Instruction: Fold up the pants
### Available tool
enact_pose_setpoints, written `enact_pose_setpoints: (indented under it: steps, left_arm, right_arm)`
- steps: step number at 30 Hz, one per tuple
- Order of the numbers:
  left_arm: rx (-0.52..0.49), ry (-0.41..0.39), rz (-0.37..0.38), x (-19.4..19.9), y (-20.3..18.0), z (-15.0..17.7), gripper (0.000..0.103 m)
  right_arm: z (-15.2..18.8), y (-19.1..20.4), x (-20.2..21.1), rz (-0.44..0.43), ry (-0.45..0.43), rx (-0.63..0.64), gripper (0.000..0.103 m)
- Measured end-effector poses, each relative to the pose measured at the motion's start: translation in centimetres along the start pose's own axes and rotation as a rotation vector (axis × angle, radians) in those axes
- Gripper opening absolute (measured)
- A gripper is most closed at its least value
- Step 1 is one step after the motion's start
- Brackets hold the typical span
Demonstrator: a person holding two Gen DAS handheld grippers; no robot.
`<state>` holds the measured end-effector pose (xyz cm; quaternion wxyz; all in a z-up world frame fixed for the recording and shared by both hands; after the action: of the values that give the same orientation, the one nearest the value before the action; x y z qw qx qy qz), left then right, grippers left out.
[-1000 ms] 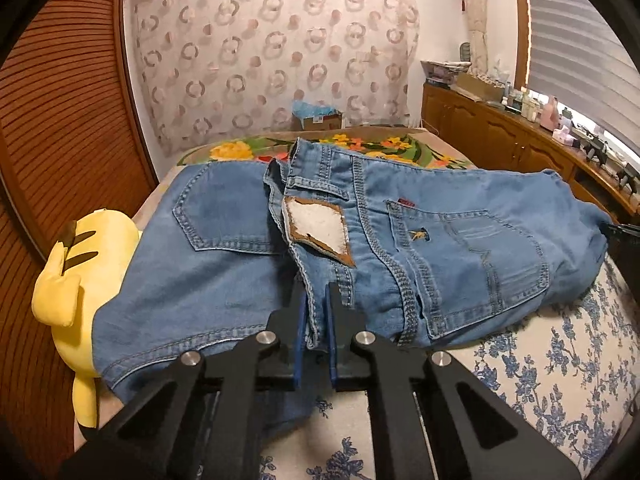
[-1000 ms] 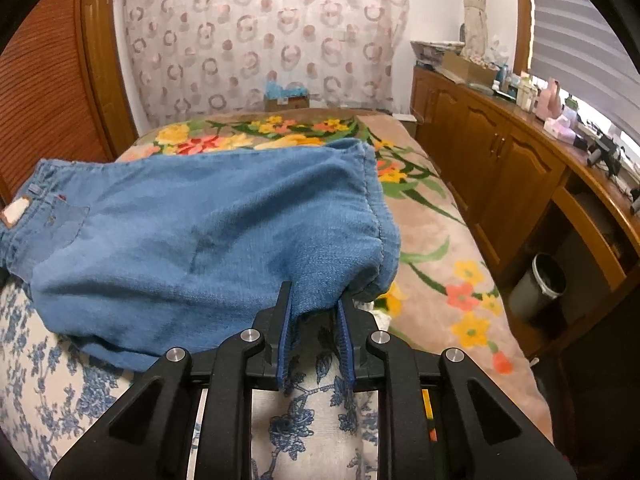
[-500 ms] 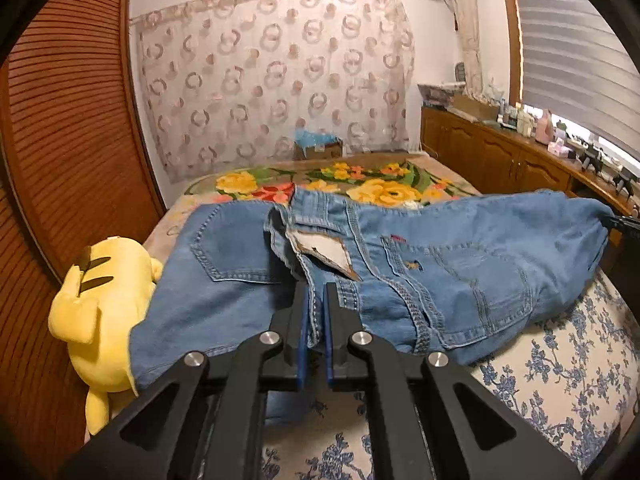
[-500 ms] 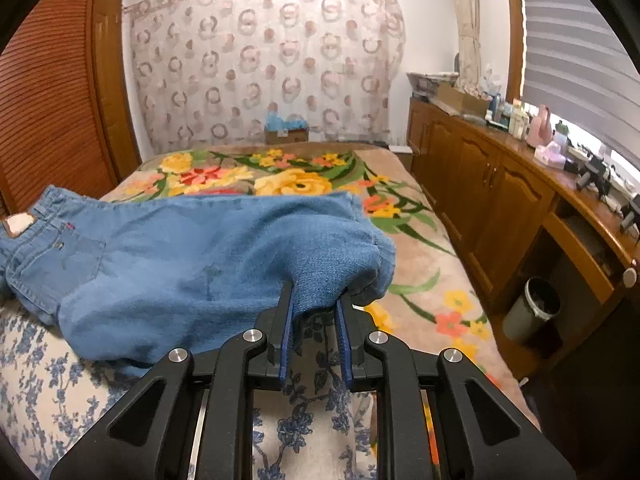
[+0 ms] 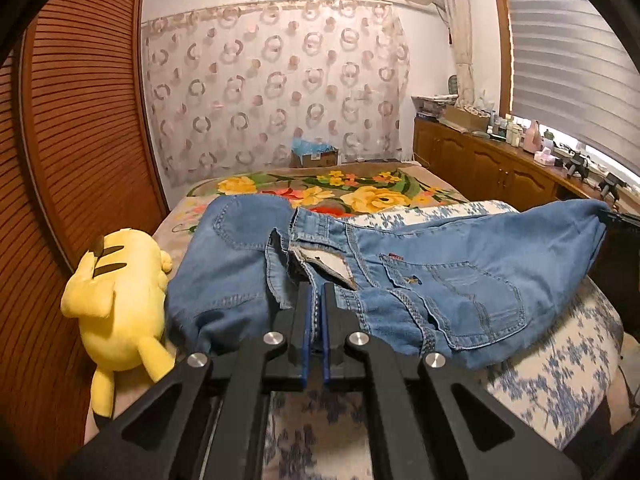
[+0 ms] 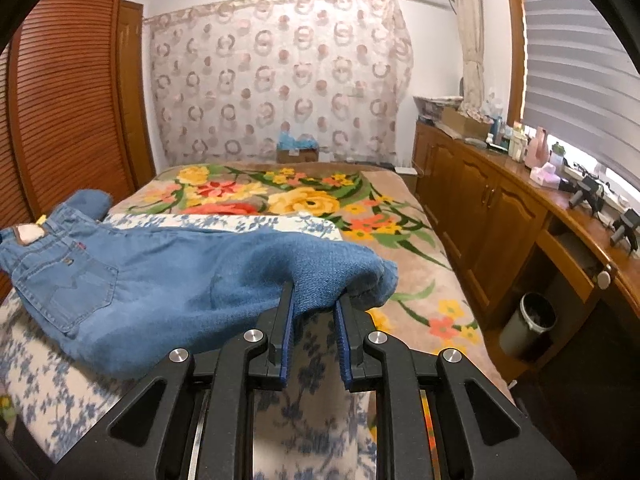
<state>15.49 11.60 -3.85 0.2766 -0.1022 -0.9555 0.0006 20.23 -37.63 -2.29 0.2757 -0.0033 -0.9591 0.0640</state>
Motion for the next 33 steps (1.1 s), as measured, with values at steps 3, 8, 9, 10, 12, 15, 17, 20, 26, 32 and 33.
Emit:
enact_pose_setpoints:
  steps: [3, 8, 9, 10, 12, 15, 17, 20, 26, 32, 33]
  left_arm:
    - [0.001, 0.005, 0.001, 1.2, -0.2, 1.2, 0.0]
    - [0.044, 0.004, -0.001, 3.5, 0.2, 3.3, 0.0]
    - [0.055, 0.006, 0.0, 3.8, 0.3, 3.7, 0.0]
    - [0.067, 0.01, -0.002, 4.1, 0.4, 4.2, 0.0]
    - [0.074, 0.034, -0.002, 4.0, 0.4, 5.1, 0.0]
    - [0.075, 0.071, 0.007, 3.4, -0.1, 6.3, 0.0]
    - [0.067, 0.09, 0.005, 3.1, -0.4, 6.7, 0.001]
    - [0.057, 0.1, -0.012, 3.2, -0.8, 6.7, 0.006]
    - [0.016, 0.088, 0.014, 3.4, -2.7, 5.7, 0.035]
    - [-0.004, 0.087, 0.085, 2.1, -5.3, 4.7, 0.059]
    - [-0.004, 0.087, 0.099, 1.8, -5.7, 4.6, 0.059]
  right_arm:
    - [0.8, 0.0, 1.6, -0.001, -0.005, 0.011, 0.016]
    - [2.4, 0.0, 4.8, -0.014, -0.012, 0.032, 0.015]
    - [2.8, 0.0, 5.3, -0.018, -0.011, 0.033, 0.015]
    - [3.3, 0.1, 5.8, -0.023, -0.007, 0.037, 0.015]
    - [4.2, 0.1, 5.9, -0.031, 0.009, 0.035, 0.016]
    - [6.1, -0.1, 5.3, -0.04, 0.053, 0.015, 0.016]
    - [7.5, -0.6, 4.6, -0.053, 0.093, -0.014, 0.016]
    - [9.4, -1.0, 3.7, -0.066, 0.143, -0.05, 0.017]
    - [11.4, -1.6, 4.0, -0.089, 0.178, -0.124, 0.025]
    - [11.3, -2.5, 5.2, -0.091, 0.152, -0.178, 0.042]
    - [11.2, -2.6, 5.4, -0.096, 0.143, -0.185, 0.043]
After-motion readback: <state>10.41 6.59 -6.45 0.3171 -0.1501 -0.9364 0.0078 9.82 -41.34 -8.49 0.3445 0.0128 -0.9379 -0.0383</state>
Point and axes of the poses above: each gripper's, at about its wrist camera, not at the fingertips, and x roughly against the way its jaws point, y to its left, z to its underside, the point moved 4 cm from there along -x, roughly the way its jaws point, and after that the axes turned 8 degrees about z, right-handed, at the moved point
